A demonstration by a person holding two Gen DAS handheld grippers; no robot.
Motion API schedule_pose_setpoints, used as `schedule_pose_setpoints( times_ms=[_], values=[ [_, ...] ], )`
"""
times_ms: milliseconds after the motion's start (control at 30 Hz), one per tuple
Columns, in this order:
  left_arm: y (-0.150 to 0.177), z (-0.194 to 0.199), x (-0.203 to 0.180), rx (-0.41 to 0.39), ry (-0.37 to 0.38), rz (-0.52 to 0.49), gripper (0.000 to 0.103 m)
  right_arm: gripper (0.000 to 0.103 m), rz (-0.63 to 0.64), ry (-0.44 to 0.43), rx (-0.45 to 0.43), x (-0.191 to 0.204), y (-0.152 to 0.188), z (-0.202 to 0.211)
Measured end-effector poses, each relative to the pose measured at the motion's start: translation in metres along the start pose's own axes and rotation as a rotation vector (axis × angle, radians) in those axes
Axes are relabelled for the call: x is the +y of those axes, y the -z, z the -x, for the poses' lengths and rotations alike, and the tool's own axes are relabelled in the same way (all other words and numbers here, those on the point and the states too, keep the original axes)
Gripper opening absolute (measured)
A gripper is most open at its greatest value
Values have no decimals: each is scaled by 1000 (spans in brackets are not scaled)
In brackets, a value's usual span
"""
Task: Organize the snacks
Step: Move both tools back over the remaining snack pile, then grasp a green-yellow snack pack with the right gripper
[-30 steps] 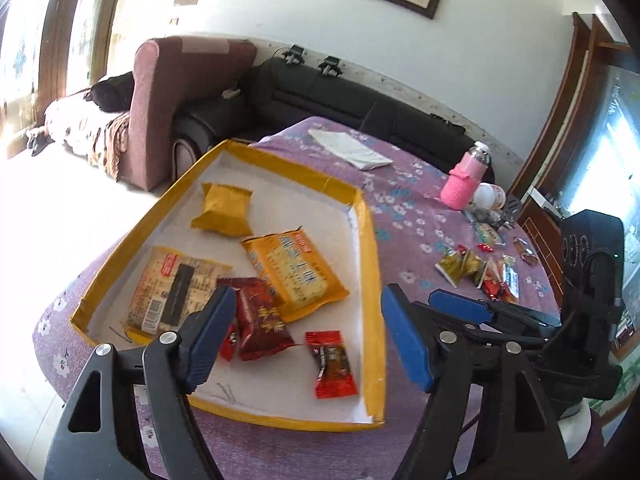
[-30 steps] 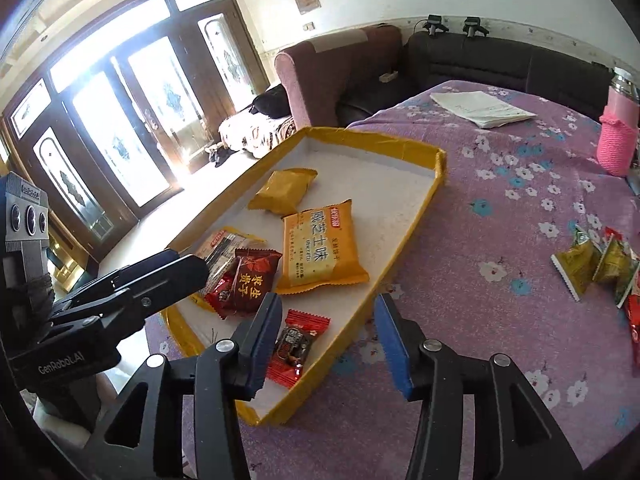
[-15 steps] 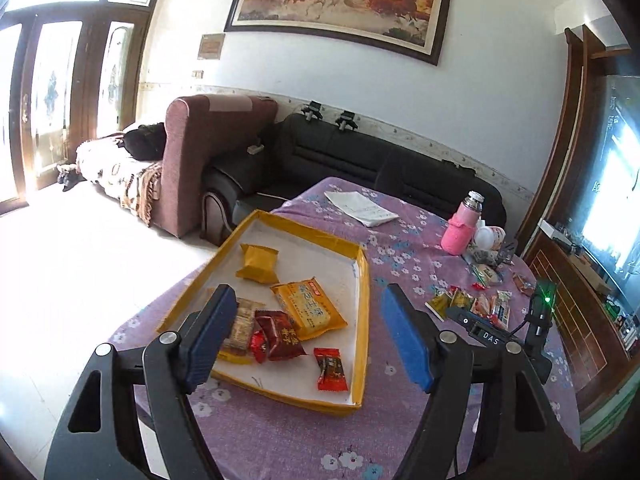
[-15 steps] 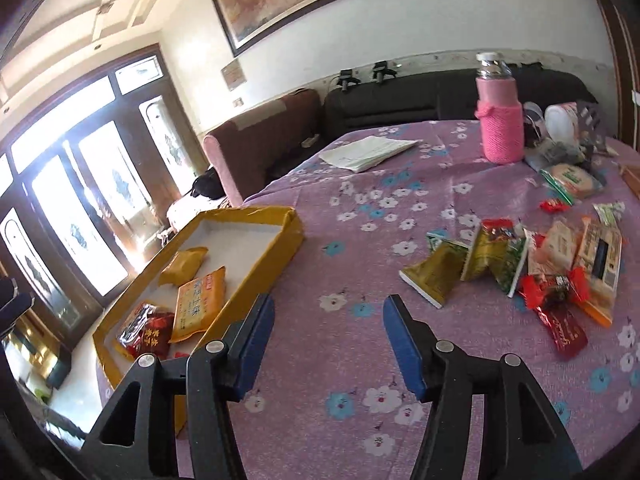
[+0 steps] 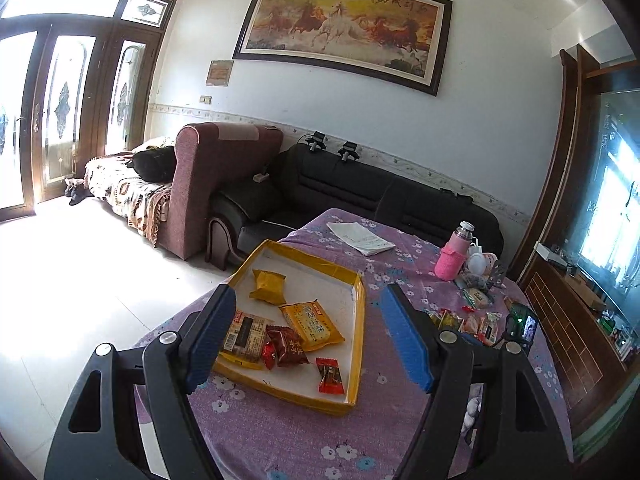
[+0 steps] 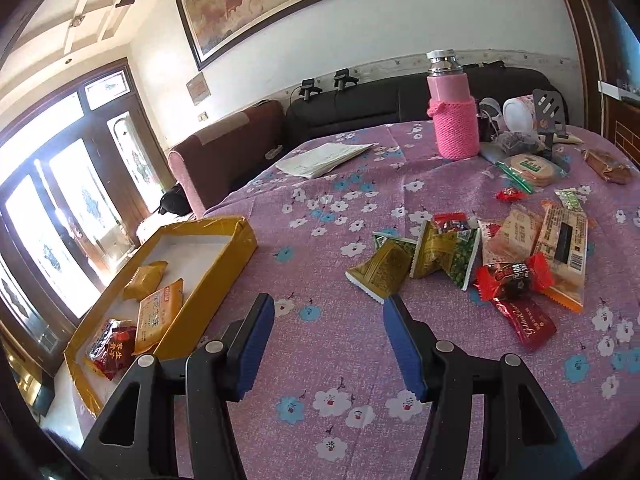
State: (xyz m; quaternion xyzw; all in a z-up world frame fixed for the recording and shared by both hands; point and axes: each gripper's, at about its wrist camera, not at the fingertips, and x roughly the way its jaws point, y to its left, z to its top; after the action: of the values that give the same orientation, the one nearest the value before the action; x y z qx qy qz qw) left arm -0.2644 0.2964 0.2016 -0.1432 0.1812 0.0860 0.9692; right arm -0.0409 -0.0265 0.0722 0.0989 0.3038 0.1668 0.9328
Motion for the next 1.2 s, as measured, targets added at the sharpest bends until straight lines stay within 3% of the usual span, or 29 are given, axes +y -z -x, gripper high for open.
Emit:
schedule_pose_setpoints(
  times_ms=[467, 700, 833, 1000, 1200],
  values=[
    [3, 15, -12, -48, 74, 28, 76, 62, -42, 87, -84, -41, -19, 56],
    [0, 4, -36, -31, 184, 38, 76, 64, -68, 157, -143, -75, -28, 104],
    [-2, -21, -54, 15, 255, 34, 79, 65, -80, 190, -166, -93, -31, 132],
    [4, -63, -72, 90, 289, 19, 79, 71, -98, 209, -171, -115, -41, 154],
    [20, -108, -83, 199, 283, -16, 79, 71, -69, 144, -38, -118, -55, 108]
  ],
)
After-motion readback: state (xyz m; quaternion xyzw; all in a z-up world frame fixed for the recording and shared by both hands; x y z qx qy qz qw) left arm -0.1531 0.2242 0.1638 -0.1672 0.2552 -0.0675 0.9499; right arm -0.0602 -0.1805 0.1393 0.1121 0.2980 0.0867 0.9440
